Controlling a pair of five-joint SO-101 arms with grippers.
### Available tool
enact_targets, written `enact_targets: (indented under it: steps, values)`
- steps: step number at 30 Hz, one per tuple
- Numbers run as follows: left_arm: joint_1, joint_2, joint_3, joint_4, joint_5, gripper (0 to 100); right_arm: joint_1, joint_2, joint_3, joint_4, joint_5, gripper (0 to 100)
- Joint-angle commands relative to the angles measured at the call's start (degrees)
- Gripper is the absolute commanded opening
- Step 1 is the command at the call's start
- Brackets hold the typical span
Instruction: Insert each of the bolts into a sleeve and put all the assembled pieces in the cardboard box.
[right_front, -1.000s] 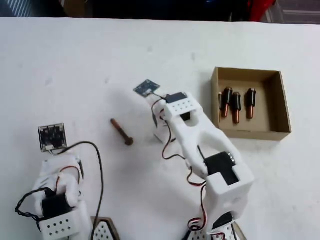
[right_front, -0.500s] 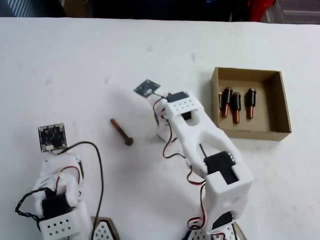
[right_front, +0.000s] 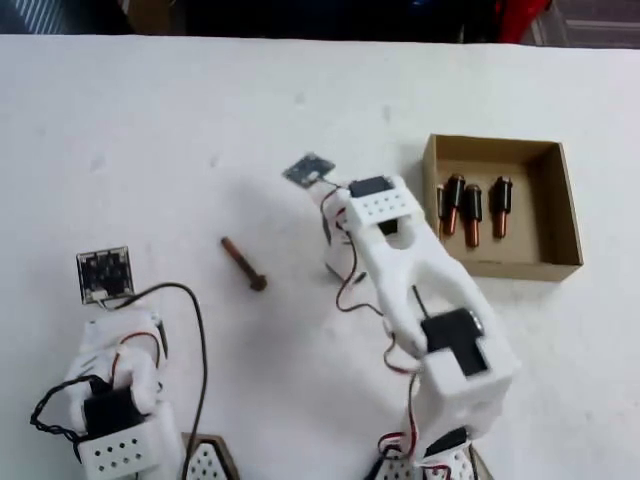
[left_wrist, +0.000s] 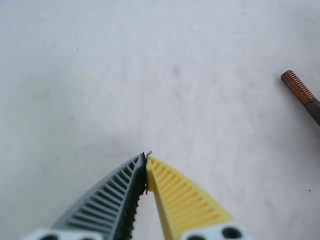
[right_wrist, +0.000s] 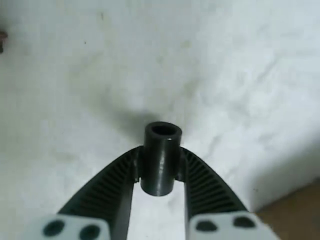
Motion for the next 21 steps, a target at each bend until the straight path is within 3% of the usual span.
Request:
enact_targets:
  steps: [1, 10, 21]
  values:
    - [0.04, -0.48, -0.09, 0.35, -0.70, 2, 0.84, -11.82, -0.88, 3.47, 0.70, 1.6]
    - [0.04, -0.48, -0.09, 0.35, -0.70, 2, 0.92, -31.52, -0.53, 12.09, 0.35, 1.6]
    - [0.04, -0.48, -0.09, 0.35, -0.70, 2, 0.92, -41.27, -0.53, 17.80, 0.70, 1.6]
